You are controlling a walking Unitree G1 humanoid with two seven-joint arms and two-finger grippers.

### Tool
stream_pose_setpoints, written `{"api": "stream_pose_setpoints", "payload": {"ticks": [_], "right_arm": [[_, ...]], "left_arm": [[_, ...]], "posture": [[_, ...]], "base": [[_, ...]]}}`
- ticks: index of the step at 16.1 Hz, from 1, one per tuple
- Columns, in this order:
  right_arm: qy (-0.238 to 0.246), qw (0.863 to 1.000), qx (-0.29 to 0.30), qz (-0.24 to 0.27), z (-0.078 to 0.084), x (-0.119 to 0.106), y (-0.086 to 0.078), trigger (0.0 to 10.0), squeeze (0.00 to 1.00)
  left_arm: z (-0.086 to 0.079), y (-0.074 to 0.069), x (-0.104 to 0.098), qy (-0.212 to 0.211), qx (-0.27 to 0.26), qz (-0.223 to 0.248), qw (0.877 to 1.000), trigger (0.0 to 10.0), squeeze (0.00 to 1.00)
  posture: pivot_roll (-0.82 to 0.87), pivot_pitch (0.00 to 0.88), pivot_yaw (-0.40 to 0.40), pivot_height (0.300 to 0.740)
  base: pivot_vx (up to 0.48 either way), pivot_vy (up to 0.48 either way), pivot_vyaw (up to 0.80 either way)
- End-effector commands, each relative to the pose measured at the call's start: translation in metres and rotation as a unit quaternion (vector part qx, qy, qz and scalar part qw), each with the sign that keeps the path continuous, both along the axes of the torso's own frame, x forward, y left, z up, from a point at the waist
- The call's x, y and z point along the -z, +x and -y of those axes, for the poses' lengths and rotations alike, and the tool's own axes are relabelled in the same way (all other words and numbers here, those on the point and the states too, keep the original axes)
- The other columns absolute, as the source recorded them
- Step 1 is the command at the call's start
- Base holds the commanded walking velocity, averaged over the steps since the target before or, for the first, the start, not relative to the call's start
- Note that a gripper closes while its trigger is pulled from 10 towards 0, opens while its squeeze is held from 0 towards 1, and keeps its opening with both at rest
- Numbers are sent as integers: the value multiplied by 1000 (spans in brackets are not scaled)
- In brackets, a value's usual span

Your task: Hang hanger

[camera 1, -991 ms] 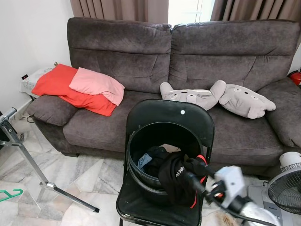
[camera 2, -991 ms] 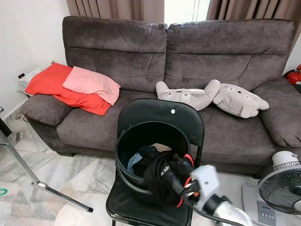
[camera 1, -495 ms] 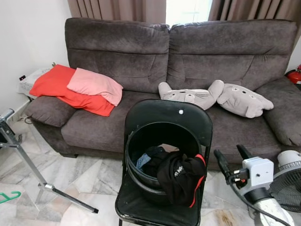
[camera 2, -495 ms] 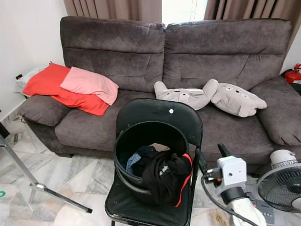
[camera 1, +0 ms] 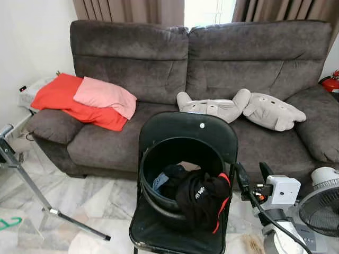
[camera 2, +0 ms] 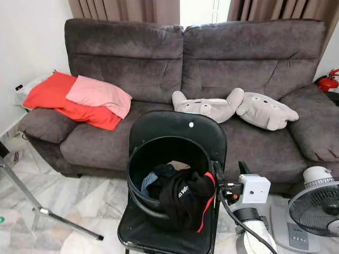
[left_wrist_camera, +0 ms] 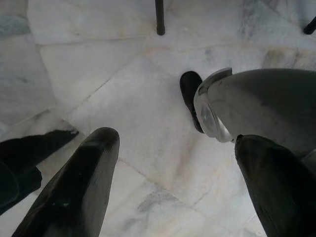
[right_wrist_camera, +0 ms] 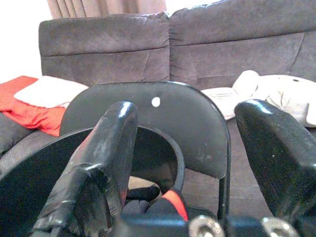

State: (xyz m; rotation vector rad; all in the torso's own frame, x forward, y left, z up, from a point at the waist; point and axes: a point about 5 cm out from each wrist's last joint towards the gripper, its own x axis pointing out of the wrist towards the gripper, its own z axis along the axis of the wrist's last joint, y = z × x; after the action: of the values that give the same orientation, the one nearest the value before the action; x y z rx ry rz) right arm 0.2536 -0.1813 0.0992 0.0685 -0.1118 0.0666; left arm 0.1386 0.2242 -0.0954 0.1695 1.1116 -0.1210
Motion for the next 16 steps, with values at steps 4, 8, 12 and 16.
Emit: {"api": "stream_pose_setpoints", "payload": {"ticks": [4, 8, 12, 16], "right_arm": [[2, 1000, 7, -3, -1, 4, 2, 10000, 0], [2, 1000, 15, -5, 0, 5, 4, 10000, 0], [-26, 997, 66, 3, 12, 6, 0, 10000, 0], [-122, 987, 99, -18, 32, 18, -38, 10000, 0]], "left_arm": [[0, -2, 0, -4, -4, 2, 1000, 10000, 0], [1, -3, 1, -6, -3, 0, 1000, 10000, 0], [1, -3, 1, -2, 1, 0, 1000, 10000, 0], [1, -1, 0, 0, 3, 0, 1000, 10000, 0]], "posture": [[10, 0, 44, 740], [13, 0, 37, 740], [8, 0, 36, 740], [-5, 9, 39, 740]], "base": [[317, 0, 0], [300, 0, 0], [0, 0, 0], [0, 0, 0]]}}
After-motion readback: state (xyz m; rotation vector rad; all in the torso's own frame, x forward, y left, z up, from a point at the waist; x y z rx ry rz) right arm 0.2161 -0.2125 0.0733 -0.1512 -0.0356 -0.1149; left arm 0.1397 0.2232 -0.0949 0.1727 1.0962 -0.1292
